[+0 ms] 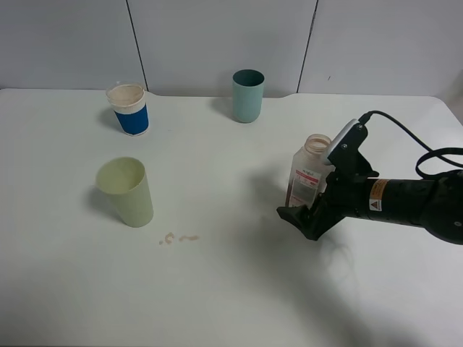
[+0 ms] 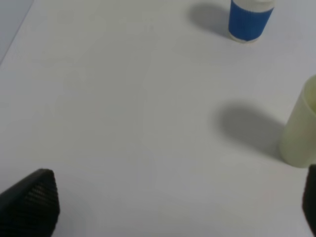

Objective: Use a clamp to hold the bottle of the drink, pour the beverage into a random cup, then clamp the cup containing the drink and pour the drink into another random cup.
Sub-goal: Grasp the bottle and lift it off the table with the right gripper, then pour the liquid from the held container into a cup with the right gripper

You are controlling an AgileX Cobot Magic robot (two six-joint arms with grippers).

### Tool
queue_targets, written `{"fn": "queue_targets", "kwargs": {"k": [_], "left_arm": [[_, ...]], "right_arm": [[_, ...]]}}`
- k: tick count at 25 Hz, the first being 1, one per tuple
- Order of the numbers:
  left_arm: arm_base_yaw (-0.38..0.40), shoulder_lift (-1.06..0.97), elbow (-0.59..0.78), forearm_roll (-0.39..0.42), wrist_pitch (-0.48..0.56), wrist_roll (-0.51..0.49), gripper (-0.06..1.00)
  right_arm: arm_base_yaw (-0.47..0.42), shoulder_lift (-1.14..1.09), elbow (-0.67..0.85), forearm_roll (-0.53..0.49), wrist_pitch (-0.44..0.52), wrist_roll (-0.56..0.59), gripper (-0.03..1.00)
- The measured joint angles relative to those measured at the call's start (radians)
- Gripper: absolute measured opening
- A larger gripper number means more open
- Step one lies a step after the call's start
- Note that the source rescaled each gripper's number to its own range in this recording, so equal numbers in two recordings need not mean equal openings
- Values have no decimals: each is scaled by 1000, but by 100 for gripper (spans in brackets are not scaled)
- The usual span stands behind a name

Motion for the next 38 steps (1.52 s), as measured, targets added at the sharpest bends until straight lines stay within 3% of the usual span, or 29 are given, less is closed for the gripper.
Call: {"fn": "queue_targets", "kwargs": {"k": [1,2,5,6,9,16,28,33,38], "left_arm": [[0,0,0,0,0,0,100],[0,0,0,0,0,0,100],[0,0,0,0,0,0,100],[0,0,0,0,0,0,100],[0,0,0,0,0,0,100],[0,0,0,0,0,0,100],[0,0,0,0,0,0,100],[0,0,0,0,0,0,100],[0,0,0,0,0,0,100]], "right_arm": [[0,1,0,7,0,1,66],[0,1,0,7,0,1,66],[0,1,0,37,2,5,26],[0,3,0,44,1,9,18],[0,6,0,69,-1,11,4],[0,6,0,93,-11,11,4],[0,6,0,123,-129,85,3],[0,6,0,129,-120,154,3],[4,3,0,170,-44,202,3]]}}
